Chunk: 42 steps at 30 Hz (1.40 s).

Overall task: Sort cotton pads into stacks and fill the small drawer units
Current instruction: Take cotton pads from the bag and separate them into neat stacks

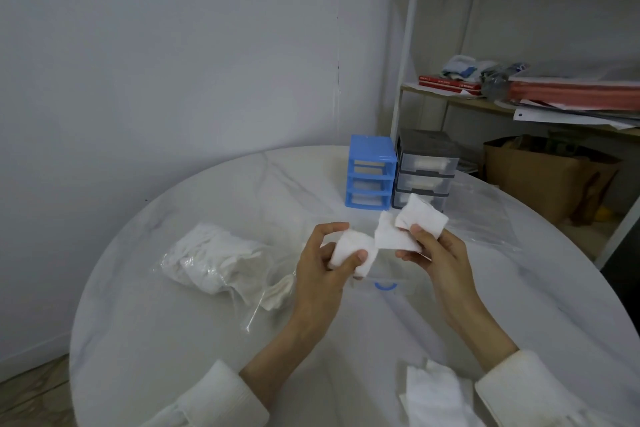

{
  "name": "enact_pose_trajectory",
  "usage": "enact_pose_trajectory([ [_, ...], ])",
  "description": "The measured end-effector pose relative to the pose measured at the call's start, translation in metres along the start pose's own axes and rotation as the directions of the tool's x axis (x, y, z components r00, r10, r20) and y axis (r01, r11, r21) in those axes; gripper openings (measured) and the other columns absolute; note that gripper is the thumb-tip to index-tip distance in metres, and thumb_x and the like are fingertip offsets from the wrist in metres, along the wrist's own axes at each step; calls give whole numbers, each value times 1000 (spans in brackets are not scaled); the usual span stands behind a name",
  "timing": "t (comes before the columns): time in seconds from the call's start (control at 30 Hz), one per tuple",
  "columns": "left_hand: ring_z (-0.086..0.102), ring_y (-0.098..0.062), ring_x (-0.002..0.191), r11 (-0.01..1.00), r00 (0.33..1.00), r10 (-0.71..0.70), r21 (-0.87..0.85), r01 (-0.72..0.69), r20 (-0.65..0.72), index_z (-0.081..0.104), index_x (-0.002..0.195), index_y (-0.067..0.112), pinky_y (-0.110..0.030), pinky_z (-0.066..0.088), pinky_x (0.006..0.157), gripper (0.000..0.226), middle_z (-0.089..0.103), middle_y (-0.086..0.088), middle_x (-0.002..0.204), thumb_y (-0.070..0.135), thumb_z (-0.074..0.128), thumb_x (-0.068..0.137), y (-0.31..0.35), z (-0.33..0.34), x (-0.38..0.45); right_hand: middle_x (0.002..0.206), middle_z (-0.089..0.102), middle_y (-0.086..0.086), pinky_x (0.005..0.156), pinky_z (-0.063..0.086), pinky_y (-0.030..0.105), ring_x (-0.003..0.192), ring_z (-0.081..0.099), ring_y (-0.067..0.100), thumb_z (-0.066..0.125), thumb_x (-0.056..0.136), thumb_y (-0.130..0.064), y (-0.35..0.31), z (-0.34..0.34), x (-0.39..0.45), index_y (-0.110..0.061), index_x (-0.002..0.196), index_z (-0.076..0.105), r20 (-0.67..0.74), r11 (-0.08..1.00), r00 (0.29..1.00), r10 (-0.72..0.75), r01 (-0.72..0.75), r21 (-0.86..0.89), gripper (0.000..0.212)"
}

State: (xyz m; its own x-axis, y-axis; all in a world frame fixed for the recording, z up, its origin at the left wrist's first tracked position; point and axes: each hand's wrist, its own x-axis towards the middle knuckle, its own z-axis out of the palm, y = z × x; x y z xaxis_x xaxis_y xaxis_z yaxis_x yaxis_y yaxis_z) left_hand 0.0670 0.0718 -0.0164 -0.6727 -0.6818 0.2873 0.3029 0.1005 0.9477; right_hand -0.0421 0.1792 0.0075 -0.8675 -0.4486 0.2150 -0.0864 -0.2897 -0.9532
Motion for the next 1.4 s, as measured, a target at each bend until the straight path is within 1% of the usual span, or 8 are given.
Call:
enact_pose_trajectory([
  [0.3, 55, -8, 76, 987, 996, 2, 159, -17, 93, 59, 83, 28, -25, 46, 64, 25, 62, 9, 88, 9, 48, 94, -2, 0, -2, 60, 66, -5, 54, 48, 14, 60, 61, 5, 62, 78, -9, -1, -1, -6, -8, 73, 65, 135, 1000, 991, -8, 6, 15, 5],
  [0.43, 62, -23, 95, 992, 978, -93, 96, 77, 185, 61, 95, 19, -22, 53, 72, 28, 64, -8, 105, 5, 36, 100, 5, 4, -6, 58, 64, -7, 54, 45, 11, 57, 59, -1, 59, 81, -5, -1, 1, -10, -6, 74, 63, 212, 998, 976, -41, 49, -34, 8],
  [0.57, 67, -10, 87, 993, 956, -115, 71, 99, 270, 58, 103, 16, -19, 53, 69, 29, 65, -5, 102, 2, 33, 99, 12, 6, -10, 60, 64, -8, 55, 43, 10, 60, 58, -1, 55, 69, -21, 2, 1, -12, -9, 74, 64, 258, 988, 964, -62, 95, -118, 15],
  [0.7, 63, -26, 100, 988, 950, -139, 100, 115, 278, 53, 110, 23, -25, 56, 74, 33, 62, -17, 111, 2, 31, 99, 13, 7, -10, 74, 63, -3, 59, 45, 11, 68, 58, 0, 59, 78, -19, 6, 0, -13, -13, 80, 63, 297, 969, 952, -70, 135, -206, 8],
  [0.87, 63, -15, 98, 989, 948, -146, 71, 131, 283, 55, 110, 20, -29, 57, 74, 25, 61, -6, 111, 11, 33, 101, 17, 8, -12, 98, 62, 17, 70, 48, 18, 91, 59, 22, 53, 72, -32, 16, -4, -9, 3, 100, 60, 289, 932, 954, -74, 169, -320, 46],
  [1.1, 66, -8, 86, 990, 933, -142, 51, 132, 332, 51, 113, 21, -22, 54, 71, 26, 67, -3, 95, 3, 44, 95, 18, 7, -14, 116, 59, 11, 92, 50, 38, 108, 56, 25, 54, 63, -61, 18, -7, -9, -9, 118, 56, 270, 909, 963, -23, 132, -396, 76],
  [1.27, 67, -5, 85, 992, 939, -121, 68, 104, 322, 49, 116, 20, -20, 53, 69, 29, 67, -5, 94, 0, 40, 96, 17, 6, -13, 99, 64, 4, 71, 49, 15, 88, 61, 5, 61, 88, -17, 12, -2, -10, -18, 102, 61, 308, 934, 948, -82, 181, -309, 14],
  [1.4, 68, -14, 85, 996, 948, -87, 32, 81, 305, 40, 110, 16, -24, 55, 70, 28, 68, -11, 98, -7, 36, 96, 17, 5, -12, 93, 65, -1, 67, 46, 9, 77, 61, -5, 53, 90, -10, 7, 1, -10, -18, 95, 62, 263, 950, 957, -123, 190, -248, 13],
])
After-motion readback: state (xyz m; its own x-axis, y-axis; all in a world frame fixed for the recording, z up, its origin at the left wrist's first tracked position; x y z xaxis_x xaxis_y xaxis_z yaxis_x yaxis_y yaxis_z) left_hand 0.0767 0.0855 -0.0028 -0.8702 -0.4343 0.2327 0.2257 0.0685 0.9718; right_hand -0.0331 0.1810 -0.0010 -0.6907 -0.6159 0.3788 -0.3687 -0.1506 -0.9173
